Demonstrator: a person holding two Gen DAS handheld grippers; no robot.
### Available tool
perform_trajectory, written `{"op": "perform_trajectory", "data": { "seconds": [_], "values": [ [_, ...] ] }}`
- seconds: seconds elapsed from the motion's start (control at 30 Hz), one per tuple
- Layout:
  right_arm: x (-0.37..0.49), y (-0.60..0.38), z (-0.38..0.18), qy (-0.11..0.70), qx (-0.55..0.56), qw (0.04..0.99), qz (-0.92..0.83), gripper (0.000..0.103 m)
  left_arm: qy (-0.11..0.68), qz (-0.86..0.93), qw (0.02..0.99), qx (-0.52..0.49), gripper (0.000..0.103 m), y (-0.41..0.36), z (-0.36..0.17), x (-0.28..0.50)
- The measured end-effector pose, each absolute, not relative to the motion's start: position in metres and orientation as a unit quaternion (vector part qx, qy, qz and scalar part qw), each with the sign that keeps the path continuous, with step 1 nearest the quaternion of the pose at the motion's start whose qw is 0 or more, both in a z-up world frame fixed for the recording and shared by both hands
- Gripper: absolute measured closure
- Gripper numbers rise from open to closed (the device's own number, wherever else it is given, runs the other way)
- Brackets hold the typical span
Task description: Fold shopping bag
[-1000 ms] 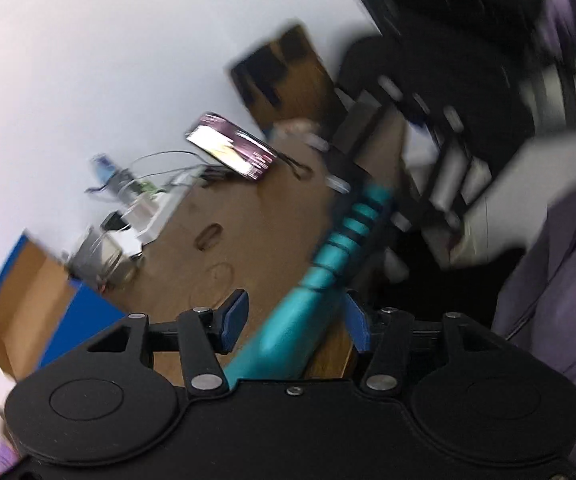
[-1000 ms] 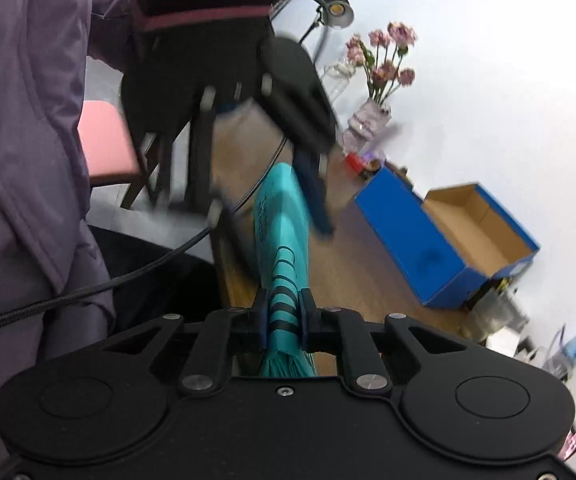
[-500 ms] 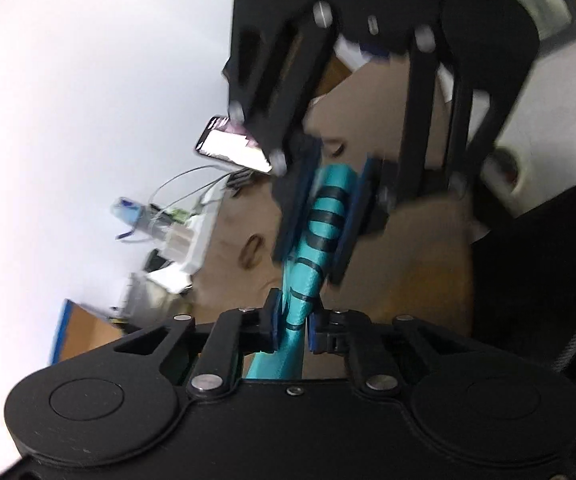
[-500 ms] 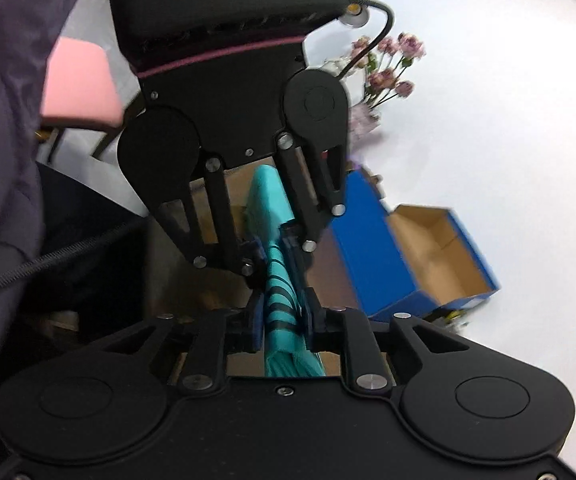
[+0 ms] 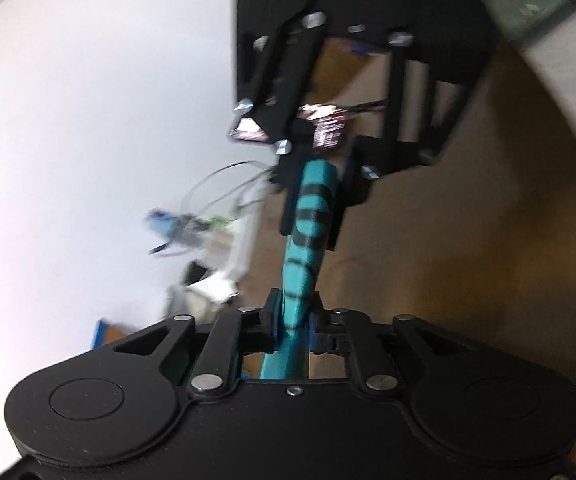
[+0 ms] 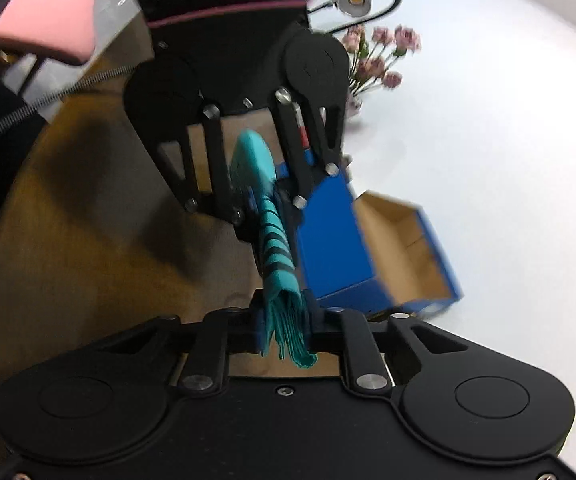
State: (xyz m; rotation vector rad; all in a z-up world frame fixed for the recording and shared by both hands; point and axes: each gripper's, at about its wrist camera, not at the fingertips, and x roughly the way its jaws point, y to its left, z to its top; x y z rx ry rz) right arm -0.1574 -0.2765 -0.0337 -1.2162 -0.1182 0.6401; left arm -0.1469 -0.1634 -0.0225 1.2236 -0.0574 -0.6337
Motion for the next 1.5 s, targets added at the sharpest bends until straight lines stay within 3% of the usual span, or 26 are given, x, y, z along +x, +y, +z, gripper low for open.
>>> {"op": "perform_trajectory", "data": {
  "seconds": [0.33,0.63,0.73,0.8,0.87,1.0,1.13,1.23,1.4,1.43,1.5],
  "values": [
    [-0.148,-0.263,-0.042,-0.074,-0.6,0.739,0.297,0.088,-0.121,-0.274,0.775,0.557,0.079,-0.164,-0.051,-0.117],
    [-0.148,-0.259,-0.044,-0.074,-0.632,0.718,0.282,0.086,-0.165,-0.252,0.779,0.55,0.087,-0.165,-0.06,-0.102],
    [-0.146,-0.259,-0.044,-0.064,-0.637,0.717,0.276,0.08,-0.177,-0.24,0.771,0.563,0.087,-0.167,-0.067,-0.095],
    [-0.145,-0.261,-0.036,-0.059,-0.608,0.743,0.274,0.08,-0.137,-0.183,0.801,0.554,0.087,-0.169,-0.062,-0.071],
    [-0.131,-0.27,-0.017,0.003,-0.529,0.802,0.278,0.081,-0.094,-0.131,0.843,0.513,0.087,-0.16,-0.045,-0.045],
    [-0.064,-0.308,-0.004,0.16,-0.332,0.905,0.212,0.082,-0.051,-0.066,0.938,0.335,0.087,-0.108,0.027,-0.01],
    [-0.015,-0.344,-0.009,0.287,-0.15,0.929,0.179,0.082,-0.031,-0.049,0.99,0.128,0.087,-0.053,0.086,-0.008],
    [-0.008,-0.352,-0.014,0.321,-0.091,0.924,0.186,0.083,-0.015,-0.04,0.998,0.045,0.087,-0.032,0.096,-0.017],
    [0.003,-0.351,-0.018,0.345,-0.05,0.919,0.185,0.084,-0.022,-0.012,0.999,0.036,0.087,-0.031,0.092,-0.039],
    [0.012,-0.349,-0.016,0.348,-0.044,0.918,0.182,0.098,-0.025,-0.012,0.999,0.032,0.087,-0.032,0.094,-0.04],
    [0.01,-0.341,-0.012,0.347,-0.061,0.92,0.17,0.103,-0.031,-0.016,0.999,0.013,0.087,-0.035,0.094,-0.04]
  ]
}}
